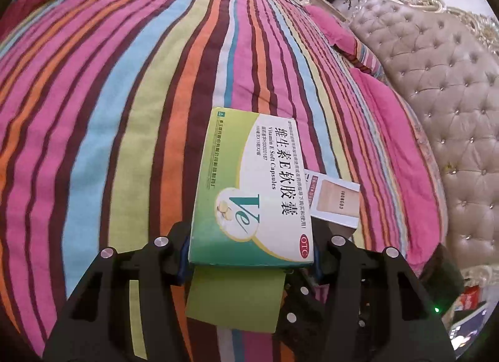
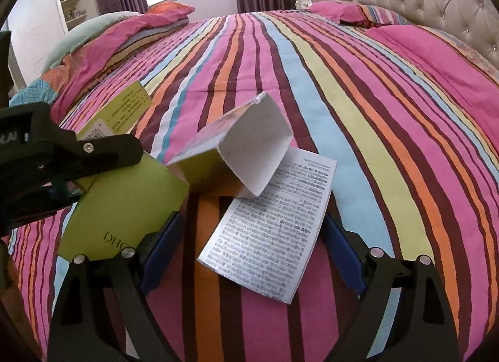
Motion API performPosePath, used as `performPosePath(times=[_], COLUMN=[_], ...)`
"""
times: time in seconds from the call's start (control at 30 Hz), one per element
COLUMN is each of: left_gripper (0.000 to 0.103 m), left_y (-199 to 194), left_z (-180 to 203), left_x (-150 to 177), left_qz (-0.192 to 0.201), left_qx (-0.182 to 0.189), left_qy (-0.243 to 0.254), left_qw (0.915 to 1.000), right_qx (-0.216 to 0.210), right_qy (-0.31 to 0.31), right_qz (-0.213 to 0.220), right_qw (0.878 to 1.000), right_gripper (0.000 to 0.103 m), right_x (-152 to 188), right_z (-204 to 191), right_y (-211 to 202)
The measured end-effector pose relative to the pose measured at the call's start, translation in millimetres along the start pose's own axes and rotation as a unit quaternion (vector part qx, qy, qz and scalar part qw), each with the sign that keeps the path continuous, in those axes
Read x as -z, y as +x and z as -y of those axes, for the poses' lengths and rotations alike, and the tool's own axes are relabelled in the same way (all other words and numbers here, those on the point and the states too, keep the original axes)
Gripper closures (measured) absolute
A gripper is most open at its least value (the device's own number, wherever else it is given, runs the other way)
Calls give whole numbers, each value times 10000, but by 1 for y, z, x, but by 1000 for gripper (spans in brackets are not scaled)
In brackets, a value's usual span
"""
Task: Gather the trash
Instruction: 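Grasp the green Ve capsule box with the left tool while the right tool grasps the printed leaflet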
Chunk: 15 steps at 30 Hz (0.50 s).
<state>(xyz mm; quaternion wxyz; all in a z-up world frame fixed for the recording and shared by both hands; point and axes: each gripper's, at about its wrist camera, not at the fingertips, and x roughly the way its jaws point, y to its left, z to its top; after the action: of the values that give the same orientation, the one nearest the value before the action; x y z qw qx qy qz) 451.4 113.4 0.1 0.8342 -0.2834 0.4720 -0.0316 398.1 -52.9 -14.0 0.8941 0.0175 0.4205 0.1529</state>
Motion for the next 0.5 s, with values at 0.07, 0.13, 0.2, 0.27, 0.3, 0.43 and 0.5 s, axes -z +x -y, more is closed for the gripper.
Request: performPosePath(times=[0.07,0.13,0.2,0.27,0.3,0.43,0.5], left_gripper=[49,49,49,49,49,49,49], left_y=[0,1,3,2,2,2,0], left_z=[-4,-6,-5,-6,-6,-7,-4], left_x=[-1,-2,-3,-1,-1,0,-1], left_qz=[-45,-52,-44,-30,-25,-3,57], left_qx=[132,189,222,247,289,443,305], left_qy=[-132,-221,-232,-227,-237,-371,-258], left_qw=[9998,9996,9995,9994,9993,9983,9992], right_qx=[7,46,27,16,-18,5,57], right_qy=[-26,-51,-34,22,87,93,111], right_qz=[25,39,57,67,75,93,10], right_qw=[10000,10000,10000,10000,9999,9999,9999], right_gripper=[19,19,19,19,19,19,19], right_x=[2,3,4,4,4,2,-1], right_z=[1,0,1,3,4,1,2], right_y=[-2,-3,-4,-4,-4,-2,3])
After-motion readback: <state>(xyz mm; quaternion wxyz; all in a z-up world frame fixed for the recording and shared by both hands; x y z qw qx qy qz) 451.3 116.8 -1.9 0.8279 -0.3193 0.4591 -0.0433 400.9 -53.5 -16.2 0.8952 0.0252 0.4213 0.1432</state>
